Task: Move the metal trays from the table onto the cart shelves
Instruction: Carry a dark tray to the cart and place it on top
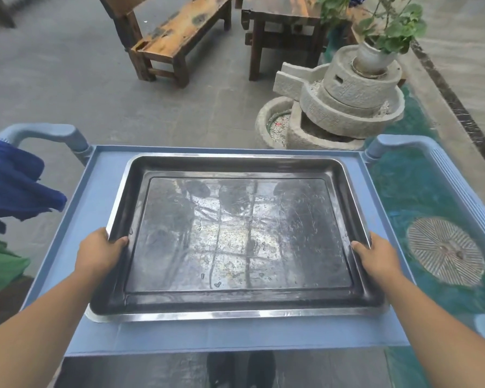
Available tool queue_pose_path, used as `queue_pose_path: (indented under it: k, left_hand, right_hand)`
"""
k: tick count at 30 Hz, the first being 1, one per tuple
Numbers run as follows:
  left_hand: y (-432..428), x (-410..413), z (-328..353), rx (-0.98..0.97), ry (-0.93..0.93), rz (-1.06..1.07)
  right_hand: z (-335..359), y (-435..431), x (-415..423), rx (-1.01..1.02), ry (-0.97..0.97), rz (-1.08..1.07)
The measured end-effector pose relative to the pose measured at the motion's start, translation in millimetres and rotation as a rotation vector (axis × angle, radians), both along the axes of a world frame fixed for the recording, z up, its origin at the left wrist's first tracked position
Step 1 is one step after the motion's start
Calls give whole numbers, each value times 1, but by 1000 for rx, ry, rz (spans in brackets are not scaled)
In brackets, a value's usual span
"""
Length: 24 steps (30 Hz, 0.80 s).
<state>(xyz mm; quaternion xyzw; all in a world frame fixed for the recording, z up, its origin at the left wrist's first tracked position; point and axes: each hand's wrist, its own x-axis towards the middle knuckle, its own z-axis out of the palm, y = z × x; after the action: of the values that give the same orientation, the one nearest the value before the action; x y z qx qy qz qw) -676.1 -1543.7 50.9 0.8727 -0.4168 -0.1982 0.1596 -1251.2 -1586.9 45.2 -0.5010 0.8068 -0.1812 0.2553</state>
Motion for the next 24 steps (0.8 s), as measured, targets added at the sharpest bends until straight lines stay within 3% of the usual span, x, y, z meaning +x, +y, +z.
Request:
queue_pose_path:
  k: [24]
  left_hand:
    - [4,-3,6,-28,75,58]
  right_hand:
    - [1,0,1,13,11,-27]
